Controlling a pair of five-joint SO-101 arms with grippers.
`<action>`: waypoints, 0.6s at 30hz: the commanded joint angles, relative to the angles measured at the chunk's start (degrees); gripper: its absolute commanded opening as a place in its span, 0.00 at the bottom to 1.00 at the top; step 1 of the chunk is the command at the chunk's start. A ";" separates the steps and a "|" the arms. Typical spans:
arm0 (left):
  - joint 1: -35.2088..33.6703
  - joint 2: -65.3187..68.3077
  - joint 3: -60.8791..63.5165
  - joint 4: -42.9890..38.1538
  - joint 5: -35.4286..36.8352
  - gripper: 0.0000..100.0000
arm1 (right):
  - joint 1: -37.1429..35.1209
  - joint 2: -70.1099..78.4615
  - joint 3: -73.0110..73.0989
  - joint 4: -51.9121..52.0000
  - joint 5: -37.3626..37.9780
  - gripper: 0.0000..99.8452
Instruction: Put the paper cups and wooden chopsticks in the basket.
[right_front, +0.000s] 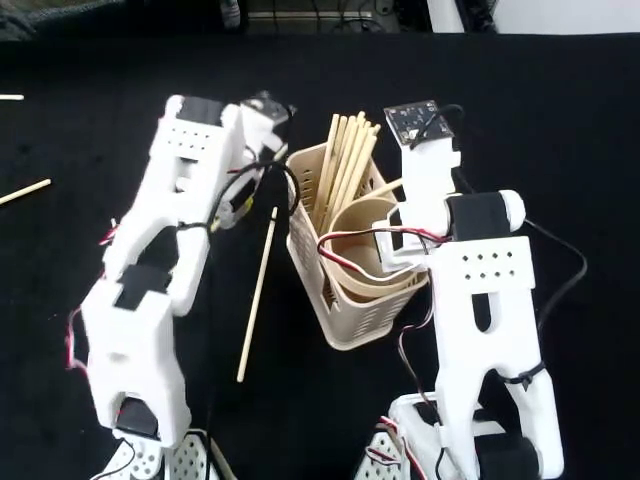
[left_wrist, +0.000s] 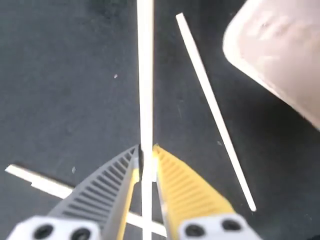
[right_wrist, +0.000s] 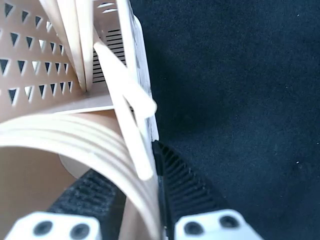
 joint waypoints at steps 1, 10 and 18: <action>-0.13 -16.26 -2.24 2.73 0.44 0.03 | -2.11 1.36 2.42 -0.53 -0.44 0.01; 0.57 -54.42 24.13 -20.66 11.78 0.03 | -2.20 1.36 3.38 -0.70 0.09 0.01; 7.43 -91.25 62.29 -68.31 11.78 0.03 | -2.46 1.27 3.30 -0.88 0.18 0.01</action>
